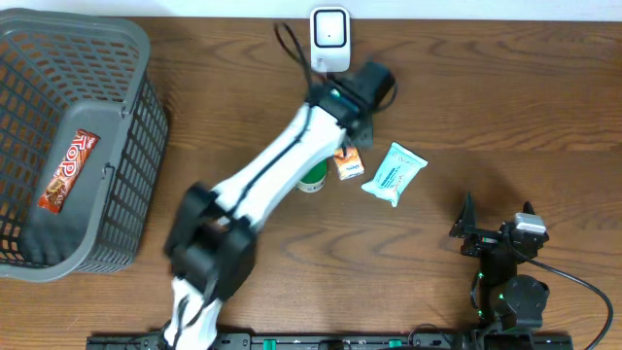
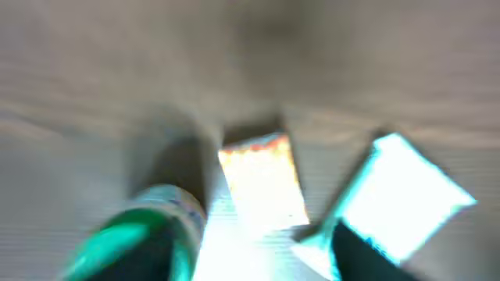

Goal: Scan the item barcode
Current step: 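Hold the orange pack near the scanner, then place it beside the bottle, then reach the left gripper into the basket and grasp the red TOP bar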

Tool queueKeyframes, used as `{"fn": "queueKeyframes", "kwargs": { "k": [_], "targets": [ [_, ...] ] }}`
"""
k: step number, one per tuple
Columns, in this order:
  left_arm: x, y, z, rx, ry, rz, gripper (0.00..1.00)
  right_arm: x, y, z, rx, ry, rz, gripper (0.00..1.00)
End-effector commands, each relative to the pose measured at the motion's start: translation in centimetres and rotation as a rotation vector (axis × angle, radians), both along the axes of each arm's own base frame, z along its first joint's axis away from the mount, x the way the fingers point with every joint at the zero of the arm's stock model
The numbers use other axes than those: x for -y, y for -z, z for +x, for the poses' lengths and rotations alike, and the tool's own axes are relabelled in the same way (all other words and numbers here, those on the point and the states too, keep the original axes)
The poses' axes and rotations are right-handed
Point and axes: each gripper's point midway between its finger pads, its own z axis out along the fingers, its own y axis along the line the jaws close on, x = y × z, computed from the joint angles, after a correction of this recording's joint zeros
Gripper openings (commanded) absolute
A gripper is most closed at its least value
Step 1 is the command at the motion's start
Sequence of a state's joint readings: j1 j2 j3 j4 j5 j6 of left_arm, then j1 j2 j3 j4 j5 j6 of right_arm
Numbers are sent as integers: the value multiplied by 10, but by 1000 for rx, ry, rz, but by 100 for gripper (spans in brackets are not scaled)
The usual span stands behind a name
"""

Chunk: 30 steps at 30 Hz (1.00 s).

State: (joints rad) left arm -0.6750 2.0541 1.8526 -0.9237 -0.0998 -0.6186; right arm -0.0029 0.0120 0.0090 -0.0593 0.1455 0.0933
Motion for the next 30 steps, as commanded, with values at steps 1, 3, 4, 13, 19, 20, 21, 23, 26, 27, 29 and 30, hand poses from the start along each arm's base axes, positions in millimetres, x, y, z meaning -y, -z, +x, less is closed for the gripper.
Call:
{"fn": "queueKeyframes", "kwargs": {
  "k": [1, 3, 4, 13, 19, 20, 21, 23, 26, 27, 29, 30],
  "targets": [
    [-45, -142, 8, 348, 53, 80, 89, 1, 1, 0, -2, 1, -16, 99],
    [-101, -196, 0, 482, -48, 188, 91, 1, 1, 0, -2, 1, -16, 99],
    [-127, -216, -4, 526, -88, 232, 91, 1, 1, 0, -2, 1, -16, 99],
    [-342, -287, -68, 558, -532, 474, 91, 1, 1, 0, -2, 1, -16, 99],
    [-425, -265, -89, 410, -523, 467, 91, 1, 1, 0, -2, 1, -16, 99],
    [-430, -261, -85, 409, -464, 456, 92, 1, 1, 0, -2, 1, -16, 99],
    [-437, -258, -81, 414, -413, 449, 92, 1, 1, 0, -2, 1, -15, 99],
    [-458, -244, -80, 378, -374, 465, 92, 1, 1, 0, -2, 1, -16, 99],
    [-485, -214, -79, 282, -425, 453, 93, 1, 1, 0, -2, 1, -16, 99],
    [-489, -206, -77, 260, -428, 447, 93, 1, 1, 0, -2, 1, -16, 99],
    [-497, -184, -68, 201, -427, 431, 93, 1, 1, 0, -2, 1, -15, 99],
    [-500, -175, -65, 179, -424, 424, 93, 1, 1, 0, -2, 1, -16, 99]
  ]
}}
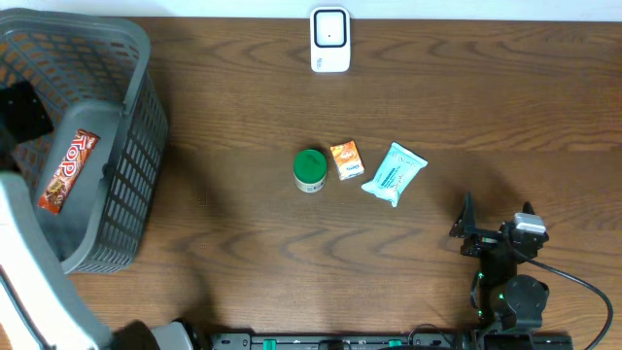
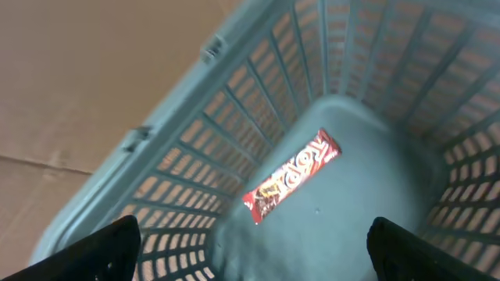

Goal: Scan the item barcode
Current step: 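Reach the left gripper into the basket and grasp the red TOP bar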

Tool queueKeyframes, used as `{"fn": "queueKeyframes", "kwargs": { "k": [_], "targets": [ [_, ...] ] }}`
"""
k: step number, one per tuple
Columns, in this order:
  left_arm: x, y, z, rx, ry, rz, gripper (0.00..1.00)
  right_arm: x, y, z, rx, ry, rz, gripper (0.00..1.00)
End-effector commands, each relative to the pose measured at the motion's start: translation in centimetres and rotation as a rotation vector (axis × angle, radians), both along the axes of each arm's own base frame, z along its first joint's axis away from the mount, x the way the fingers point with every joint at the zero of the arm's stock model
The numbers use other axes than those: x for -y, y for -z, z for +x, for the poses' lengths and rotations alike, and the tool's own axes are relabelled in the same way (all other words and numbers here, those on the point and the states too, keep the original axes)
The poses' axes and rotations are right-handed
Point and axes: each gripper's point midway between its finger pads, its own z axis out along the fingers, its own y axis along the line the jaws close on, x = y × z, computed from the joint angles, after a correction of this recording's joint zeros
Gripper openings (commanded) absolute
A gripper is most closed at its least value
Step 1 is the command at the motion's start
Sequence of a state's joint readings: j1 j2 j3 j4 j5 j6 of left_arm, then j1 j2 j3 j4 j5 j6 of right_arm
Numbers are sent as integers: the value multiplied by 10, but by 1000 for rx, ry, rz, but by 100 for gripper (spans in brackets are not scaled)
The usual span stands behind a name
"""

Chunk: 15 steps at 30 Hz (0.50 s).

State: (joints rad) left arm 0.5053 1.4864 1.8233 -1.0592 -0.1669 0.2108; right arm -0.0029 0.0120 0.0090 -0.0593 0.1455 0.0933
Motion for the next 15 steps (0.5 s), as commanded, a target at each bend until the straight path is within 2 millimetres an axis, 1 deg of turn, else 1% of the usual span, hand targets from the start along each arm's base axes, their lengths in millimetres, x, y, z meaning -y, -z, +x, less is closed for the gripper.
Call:
{"fn": "queueKeyframes", "kwargs": {
  "k": [1, 2, 3, 5, 9, 10, 13, 14, 15],
  "targets": [
    [-6, 43, 19, -107, 58, -64, 92, 1, 1, 0, -2, 1, -16, 99],
    [-8, 62, 23, -165, 70, -88, 80, 1, 1, 0, -2, 1, -16, 99],
    [-9, 75, 25, -210, 85, -102, 72, 1, 1, 0, -2, 1, -16, 99],
    [-11, 101, 27, -301, 115, -134, 60, 1, 1, 0, -2, 1, -16, 99],
    [-25, 145, 30, -399, 109, -191, 60, 1, 1, 0, -2, 1, -16, 99],
    [-32, 163, 29, -444, 112, -214, 60, 1, 1, 0, -2, 1, -16, 99],
    [-45, 193, 28, -501, 104, -252, 60, 1, 1, 0, -2, 1, -16, 99],
    [-51, 208, 25, -526, 94, -274, 61, 1, 1, 0, -2, 1, -16, 99],
    [-54, 215, 24, -540, 94, -283, 60, 1, 1, 0, -2, 1, -16, 99]
  ]
}}
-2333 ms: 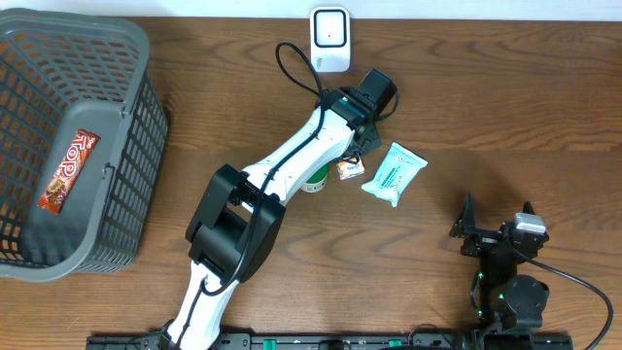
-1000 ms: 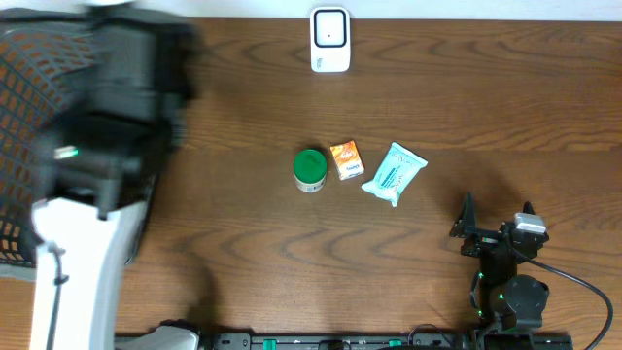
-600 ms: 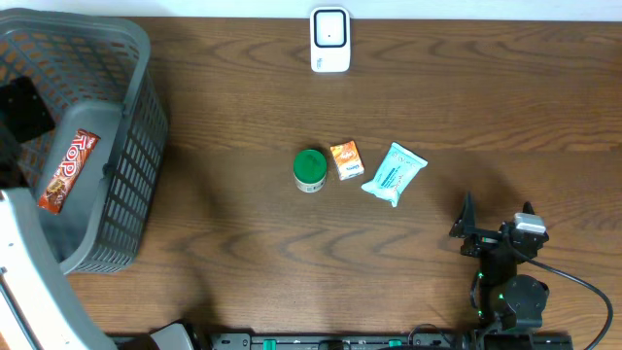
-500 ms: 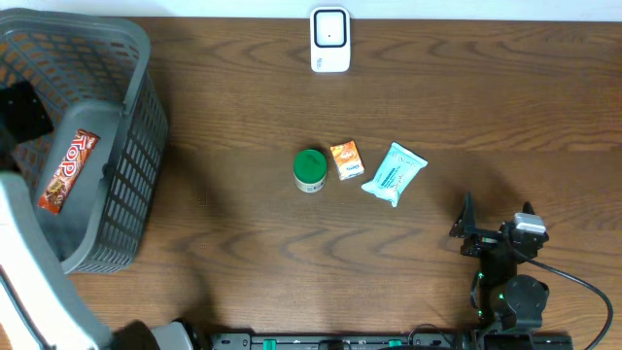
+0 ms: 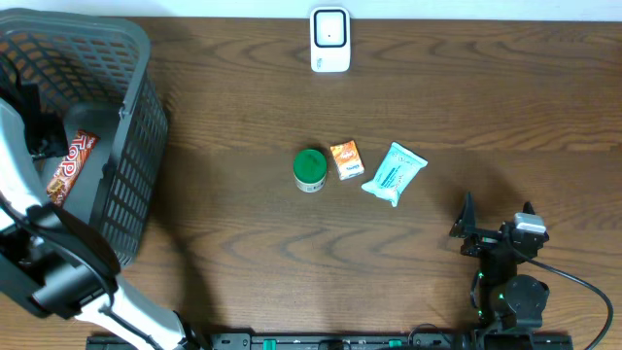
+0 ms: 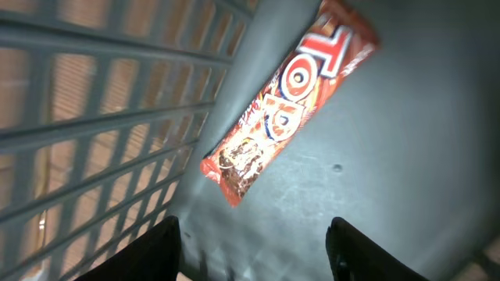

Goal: Scan the item barcode
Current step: 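Reach the left gripper into the basket and grasp the red TOP bar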

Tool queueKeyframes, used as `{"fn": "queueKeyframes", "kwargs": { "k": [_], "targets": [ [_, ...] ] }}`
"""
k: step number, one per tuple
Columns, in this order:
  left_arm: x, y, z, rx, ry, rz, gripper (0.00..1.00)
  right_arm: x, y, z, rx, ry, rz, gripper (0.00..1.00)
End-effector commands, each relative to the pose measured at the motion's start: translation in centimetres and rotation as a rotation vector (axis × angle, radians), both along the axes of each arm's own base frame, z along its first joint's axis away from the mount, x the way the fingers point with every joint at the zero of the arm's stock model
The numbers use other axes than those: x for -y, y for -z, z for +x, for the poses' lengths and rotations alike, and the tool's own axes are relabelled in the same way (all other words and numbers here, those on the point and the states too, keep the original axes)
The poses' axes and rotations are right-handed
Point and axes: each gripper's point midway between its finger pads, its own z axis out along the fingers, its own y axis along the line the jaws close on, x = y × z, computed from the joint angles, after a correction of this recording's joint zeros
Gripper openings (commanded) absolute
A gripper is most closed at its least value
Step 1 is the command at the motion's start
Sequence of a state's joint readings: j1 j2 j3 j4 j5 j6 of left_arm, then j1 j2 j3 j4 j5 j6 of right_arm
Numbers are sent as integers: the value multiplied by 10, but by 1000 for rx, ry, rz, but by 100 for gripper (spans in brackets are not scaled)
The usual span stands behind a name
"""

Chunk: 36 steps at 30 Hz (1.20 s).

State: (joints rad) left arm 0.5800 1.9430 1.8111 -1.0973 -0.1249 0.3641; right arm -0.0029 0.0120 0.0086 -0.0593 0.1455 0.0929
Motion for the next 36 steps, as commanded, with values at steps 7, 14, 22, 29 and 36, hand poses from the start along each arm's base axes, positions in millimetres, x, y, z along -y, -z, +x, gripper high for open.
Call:
{"fn": "queueKeyframes", "kwargs": {
  "k": [7, 14, 22, 29, 36],
  "targets": [
    [-21, 69, -14, -132, 20, -105, 60, 1, 1, 0, -2, 1, -15, 99],
    [-10, 90, -4, -113, 77, -192, 75, 1, 1, 0, -2, 1, -15, 99],
    [-10, 121, -3, -143, 79, -221, 83, 1, 1, 0, -2, 1, -15, 99],
    [2, 151, 1, -146, 85, -313, 86, 1, 1, 0, -2, 1, -15, 99],
    [7, 156, -1, -155, 79, -344, 19, 1, 1, 0, -2, 1, -15, 99]
  ]
}}
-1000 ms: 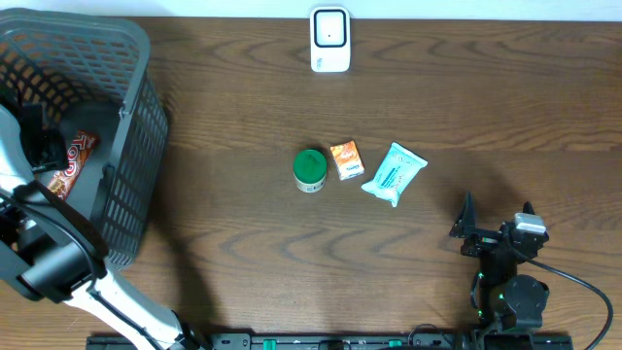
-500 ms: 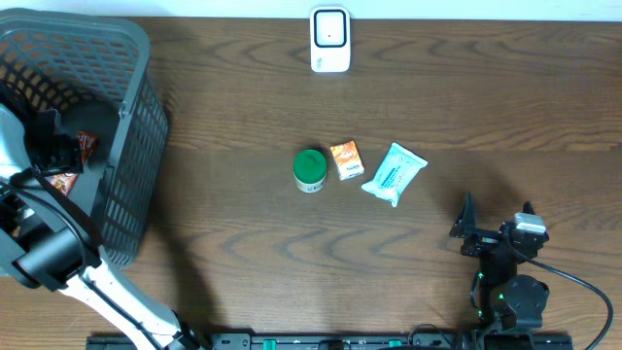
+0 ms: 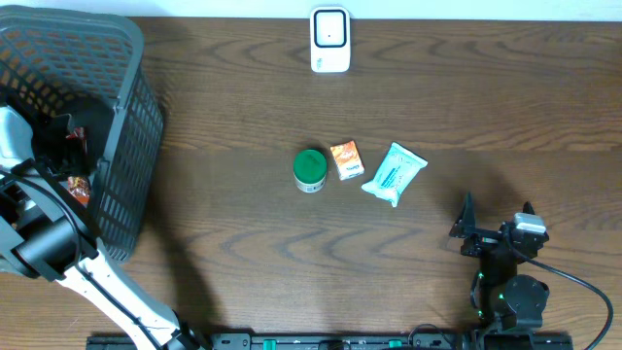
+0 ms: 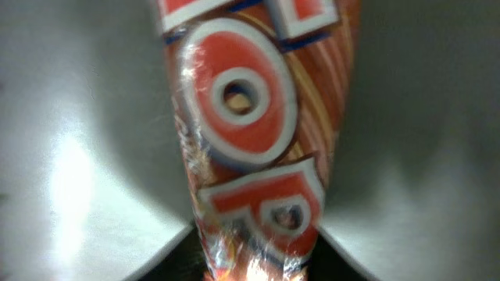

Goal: Scan the item barcode
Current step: 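Reach the left gripper into the basket and grasp the red TOP bar, then carry the TOP bar out and lower it onto the table left of the bottle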

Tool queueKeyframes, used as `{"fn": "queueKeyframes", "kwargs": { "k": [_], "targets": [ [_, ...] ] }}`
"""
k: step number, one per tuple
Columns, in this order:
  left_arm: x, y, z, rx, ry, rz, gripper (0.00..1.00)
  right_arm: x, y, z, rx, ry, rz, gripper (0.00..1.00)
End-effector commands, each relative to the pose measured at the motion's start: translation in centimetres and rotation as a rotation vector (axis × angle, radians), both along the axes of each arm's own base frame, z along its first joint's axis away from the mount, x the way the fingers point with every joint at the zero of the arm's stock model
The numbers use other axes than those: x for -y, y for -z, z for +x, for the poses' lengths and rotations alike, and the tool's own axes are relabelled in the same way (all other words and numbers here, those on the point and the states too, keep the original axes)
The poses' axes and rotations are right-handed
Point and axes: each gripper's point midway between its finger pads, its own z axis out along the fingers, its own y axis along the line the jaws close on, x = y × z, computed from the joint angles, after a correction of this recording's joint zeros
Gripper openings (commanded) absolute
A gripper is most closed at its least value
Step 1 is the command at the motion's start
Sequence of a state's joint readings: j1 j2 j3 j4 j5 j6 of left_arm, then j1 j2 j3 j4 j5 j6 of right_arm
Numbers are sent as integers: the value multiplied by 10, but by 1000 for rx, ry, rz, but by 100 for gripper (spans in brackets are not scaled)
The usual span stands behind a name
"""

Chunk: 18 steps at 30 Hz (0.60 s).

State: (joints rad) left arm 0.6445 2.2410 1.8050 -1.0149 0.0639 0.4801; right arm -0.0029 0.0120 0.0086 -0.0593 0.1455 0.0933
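A red and orange candy bar [image 4: 250, 117] with large white-edged letters lies on the grey floor of the basket [image 4: 414, 109]. It fills the left wrist view. My left gripper [image 4: 254, 261] is down inside the basket and shut on the bar's near end, with a dark finger at each side. From overhead the left gripper [image 3: 66, 156] hides most of the candy bar [image 3: 80, 192]. The white barcode scanner [image 3: 329, 39] stands at the table's far edge. My right gripper [image 3: 466, 222] rests at the near right with its fingers together and nothing in them.
The grey mesh basket [image 3: 136, 97] takes up the table's left end. In the middle lie a green-lidded can [image 3: 310, 170], a small orange box [image 3: 346, 159] and a teal packet [image 3: 394, 173].
My left gripper was open a little above the candy bar; it is now lower, down on the basket floor, and shut on the bar's end. The right arm has not moved.
My left arm first reached over the can, orange box and teal packet at mid-table. Then it was at the basket, open high above the candy bar. Then it was inside the basket close over the bar, and now it grips the bar.
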Motion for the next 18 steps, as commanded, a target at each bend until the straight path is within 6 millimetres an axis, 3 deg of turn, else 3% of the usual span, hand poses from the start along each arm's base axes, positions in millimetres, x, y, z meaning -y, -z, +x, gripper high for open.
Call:
{"fn": "queueKeyframes", "kwargs": {
  "k": [1, 6, 8, 11, 15, 18],
  "targets": [
    [10, 30, -13, -68, 2, -71, 9, 1, 1, 0, -2, 1, -16, 99],
    [8, 8, -3, -16, -78, -32, 7, 1, 1, 0, -2, 1, -16, 99],
    [5, -23, 8, 49, -117, 8, 7, 1, 1, 0, -2, 1, -16, 99],
    [3, -90, 20, 193, -160, 90, 7, 1, 1, 0, -2, 1, -16, 99],
    [11, -174, 20, 384, -203, 176, 7, 1, 1, 0, -2, 1, -16, 99],
    [49, -250, 23, 615, -211, 127, 7, 1, 1, 0, -2, 1, -16, 99]
  ]
}}
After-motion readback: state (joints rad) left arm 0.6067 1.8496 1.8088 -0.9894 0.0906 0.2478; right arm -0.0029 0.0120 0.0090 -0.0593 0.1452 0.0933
